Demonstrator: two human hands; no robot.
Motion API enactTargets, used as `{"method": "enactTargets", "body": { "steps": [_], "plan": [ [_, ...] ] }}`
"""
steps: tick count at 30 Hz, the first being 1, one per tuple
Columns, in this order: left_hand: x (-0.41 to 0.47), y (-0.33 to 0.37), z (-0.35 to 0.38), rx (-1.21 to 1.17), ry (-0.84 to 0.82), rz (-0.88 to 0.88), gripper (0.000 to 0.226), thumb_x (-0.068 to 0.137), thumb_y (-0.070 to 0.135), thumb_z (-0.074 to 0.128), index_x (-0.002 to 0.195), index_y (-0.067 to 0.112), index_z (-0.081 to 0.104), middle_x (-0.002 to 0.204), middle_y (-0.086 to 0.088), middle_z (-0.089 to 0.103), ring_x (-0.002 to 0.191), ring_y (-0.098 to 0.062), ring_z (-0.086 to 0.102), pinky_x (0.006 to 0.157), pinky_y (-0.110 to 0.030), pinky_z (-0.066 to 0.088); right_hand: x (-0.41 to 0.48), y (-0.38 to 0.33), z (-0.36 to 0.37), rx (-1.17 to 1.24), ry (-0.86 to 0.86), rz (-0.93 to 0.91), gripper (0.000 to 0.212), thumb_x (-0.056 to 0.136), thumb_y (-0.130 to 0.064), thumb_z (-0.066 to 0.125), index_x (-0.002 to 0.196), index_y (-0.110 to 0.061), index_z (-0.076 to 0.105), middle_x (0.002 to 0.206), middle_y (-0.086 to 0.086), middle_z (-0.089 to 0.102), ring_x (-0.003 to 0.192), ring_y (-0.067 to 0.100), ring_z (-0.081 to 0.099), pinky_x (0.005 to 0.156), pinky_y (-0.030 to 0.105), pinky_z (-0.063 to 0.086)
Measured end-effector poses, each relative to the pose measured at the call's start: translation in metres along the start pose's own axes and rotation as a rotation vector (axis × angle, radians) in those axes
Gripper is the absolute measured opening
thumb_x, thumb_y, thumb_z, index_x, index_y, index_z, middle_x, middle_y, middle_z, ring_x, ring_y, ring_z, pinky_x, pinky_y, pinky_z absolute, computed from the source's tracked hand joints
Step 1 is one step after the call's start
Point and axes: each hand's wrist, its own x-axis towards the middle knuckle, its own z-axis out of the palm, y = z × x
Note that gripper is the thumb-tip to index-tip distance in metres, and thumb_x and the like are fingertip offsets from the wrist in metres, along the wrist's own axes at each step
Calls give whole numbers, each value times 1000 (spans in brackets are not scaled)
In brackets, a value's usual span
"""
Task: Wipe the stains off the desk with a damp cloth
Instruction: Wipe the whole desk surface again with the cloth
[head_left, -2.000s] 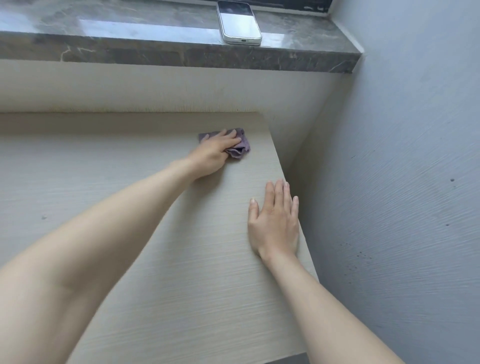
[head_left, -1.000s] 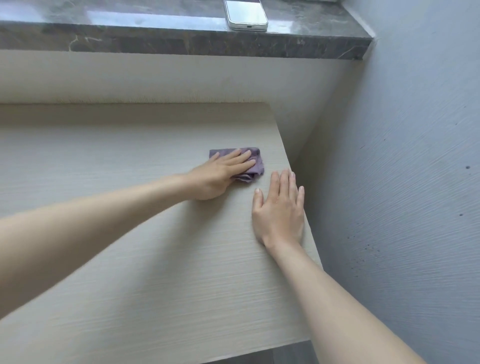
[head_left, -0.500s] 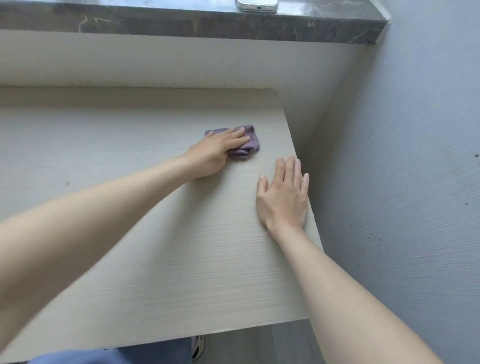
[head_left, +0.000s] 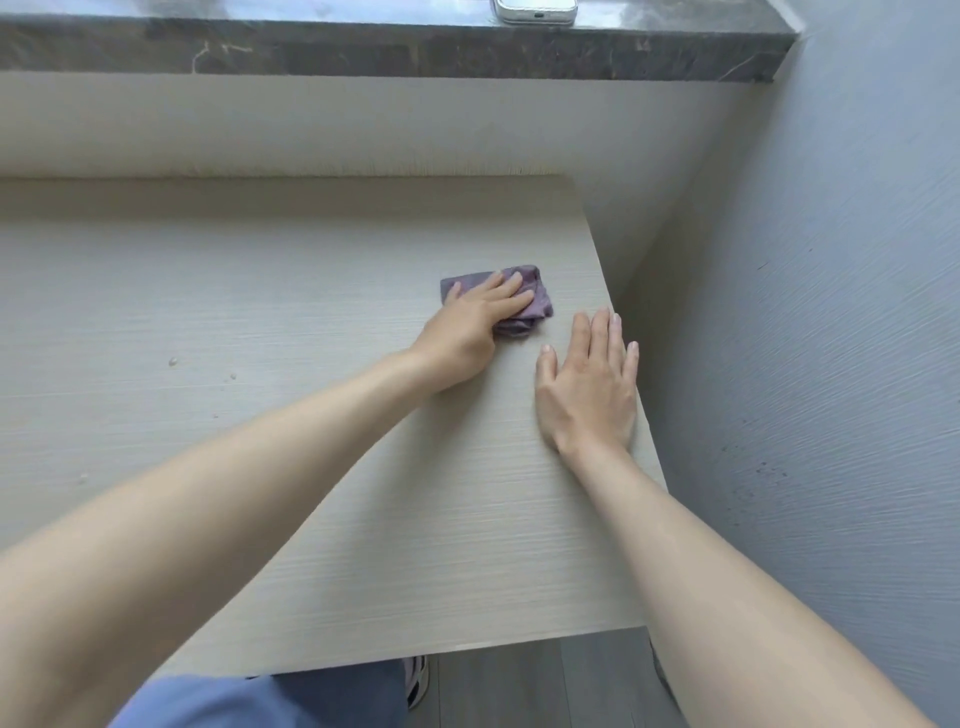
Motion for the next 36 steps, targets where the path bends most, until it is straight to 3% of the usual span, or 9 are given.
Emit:
{"method": "enactTargets", "body": {
  "steps": [2,5,11,16,21,28,30,33,36],
  "plan": [
    [-18,-4,3,-47,-60,115,73,79,-20,30,142,16,40,153,4,24,144,-9,13,117,-36,4,1,1,0,-7,10,-8,58,100,-39,21,151,-12,16,159,8,8,147,18,1,120,38,-1],
    [-20,-23,-12,-122,-143,178,67,80,-25,32,136,8,47,146,6,30,139,-7,19,108,-4,2,1,2,1,-2,13,-9,56,101,-38,18,151,-12,18,159,8,10,147,19,3,119,38,0],
    [-9,5,4,-78,27,-9,72,78,-17,33,139,19,45,153,2,30,144,-12,17,118,-41,6,2,2,3,21,29,-6,55,102,-37,17,150,-12,20,159,9,12,147,19,5,119,38,1],
    [-36,-17,-11,-71,-176,286,68,79,-20,34,135,14,49,148,-2,35,137,-6,23,111,-18,8,2,3,4,64,40,-6,54,101,-37,18,149,-12,23,158,9,14,147,19,6,119,38,2],
    [-25,-12,-5,-53,27,-24,73,78,-17,34,141,20,42,154,1,25,145,-13,14,118,-43,4,2,2,2,95,34,4,54,101,-38,18,148,-12,25,158,8,15,147,18,6,119,38,2],
    [-69,-10,-12,-29,-248,270,75,80,-18,30,143,23,37,155,5,22,143,-6,12,115,-29,5,2,3,2,119,49,-6,52,102,-35,20,147,-11,29,158,9,18,147,19,9,119,38,3],
    [-55,-19,-18,-44,-203,233,73,79,-19,29,141,18,41,153,1,25,141,-6,15,116,-27,3,2,3,2,130,37,5,53,102,-36,18,148,-12,28,158,8,16,147,18,7,119,37,1],
    [-43,-7,-8,-39,-35,21,74,80,-16,31,143,21,37,156,3,21,145,-11,10,118,-41,4,2,2,1,147,40,9,53,102,-36,18,148,-12,28,158,8,15,147,18,7,119,37,1],
    [-66,12,11,-5,-118,109,75,82,-13,32,146,25,30,157,7,15,146,-10,4,116,-39,1,2,3,1,154,42,0,52,102,-36,20,147,-11,29,158,9,17,147,19,7,119,37,1]
  ]
}}
